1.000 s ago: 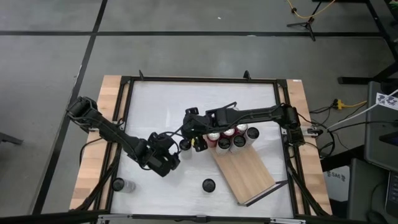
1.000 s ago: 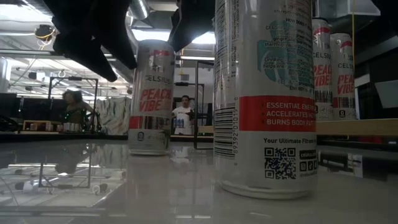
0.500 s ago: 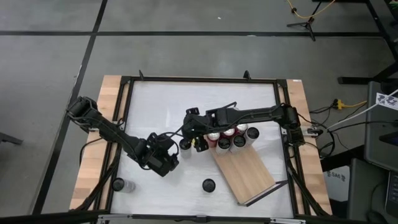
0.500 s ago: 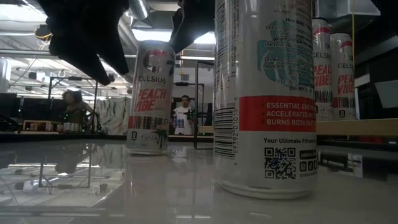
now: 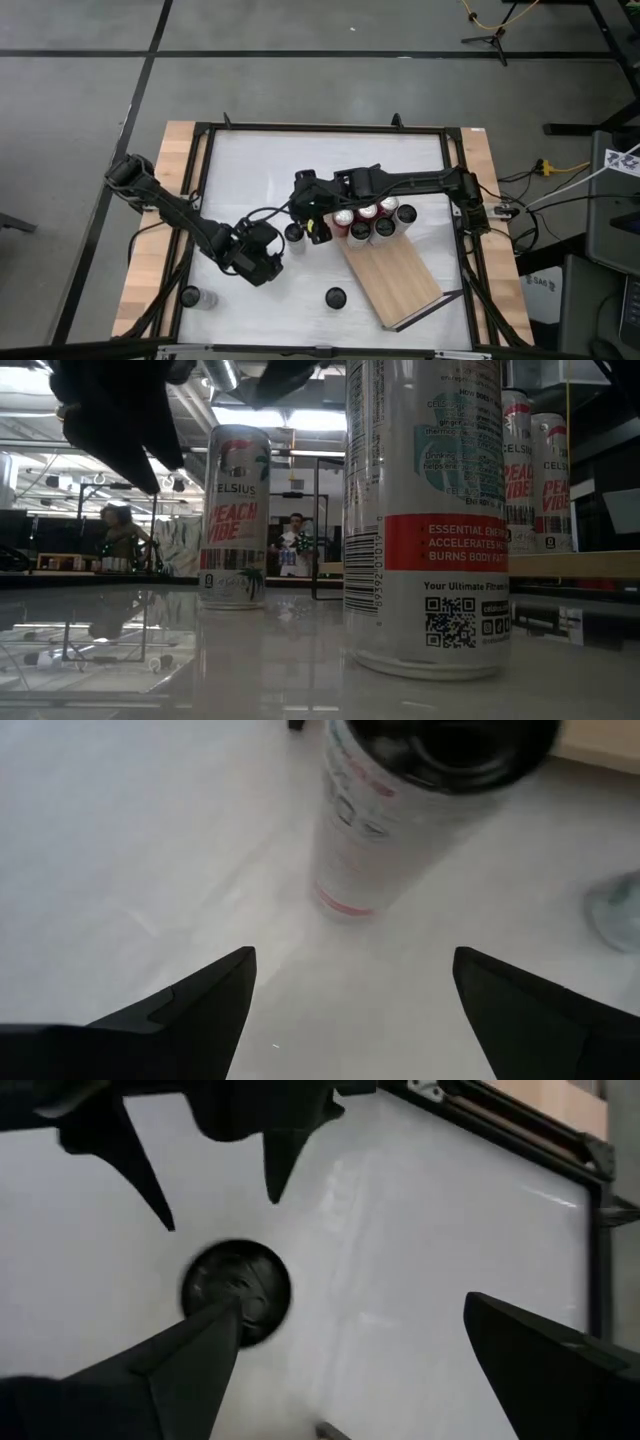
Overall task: Place canned beverage on shelf
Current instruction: Put the white pink soda can on the shelf aligned with the other white pink soda cans
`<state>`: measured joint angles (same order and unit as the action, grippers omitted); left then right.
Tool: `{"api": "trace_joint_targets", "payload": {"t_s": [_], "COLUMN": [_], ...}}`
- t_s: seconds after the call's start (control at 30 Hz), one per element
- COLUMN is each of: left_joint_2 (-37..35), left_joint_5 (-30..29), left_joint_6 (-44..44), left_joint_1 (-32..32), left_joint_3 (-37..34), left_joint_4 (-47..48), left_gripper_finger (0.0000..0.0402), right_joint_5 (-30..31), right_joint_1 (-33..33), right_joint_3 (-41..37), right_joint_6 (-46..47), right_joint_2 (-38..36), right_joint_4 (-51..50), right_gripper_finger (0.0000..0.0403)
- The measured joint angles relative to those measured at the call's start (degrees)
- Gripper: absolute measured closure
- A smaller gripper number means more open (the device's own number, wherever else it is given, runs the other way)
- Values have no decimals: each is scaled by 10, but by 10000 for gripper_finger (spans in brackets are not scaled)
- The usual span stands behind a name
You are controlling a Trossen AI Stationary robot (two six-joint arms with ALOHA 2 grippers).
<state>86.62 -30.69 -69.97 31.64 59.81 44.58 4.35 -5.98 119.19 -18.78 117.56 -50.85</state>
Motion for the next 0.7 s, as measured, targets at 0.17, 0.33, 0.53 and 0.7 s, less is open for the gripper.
{"api": "trace_joint_targets", "payload": {"t_s": [0.17, 0.33, 0.53, 0.7], "left_joint_2": [-40, -84, -117, -120], "left_joint_5": [19, 23, 24, 26], "left_joint_6": [0, 0, 0, 0], "left_joint_1": [12, 25, 30, 32], "left_joint_3": [0, 0, 0, 0], "left_joint_4": [20, 67, 109, 123], "left_gripper_finger": [70, 70, 70, 70], "right_joint_5": [-59, -137, -131, -68], "right_joint_1": [-1, -2, -21, -41], "right_joint_3": [1, 1, 1, 1], "right_joint_6": [54, 101, 129, 129], "right_joint_2": [0, 0, 5, 25], "right_joint_4": [3, 19, 66, 77], "right_gripper_finger": [29, 29, 29, 29]}}
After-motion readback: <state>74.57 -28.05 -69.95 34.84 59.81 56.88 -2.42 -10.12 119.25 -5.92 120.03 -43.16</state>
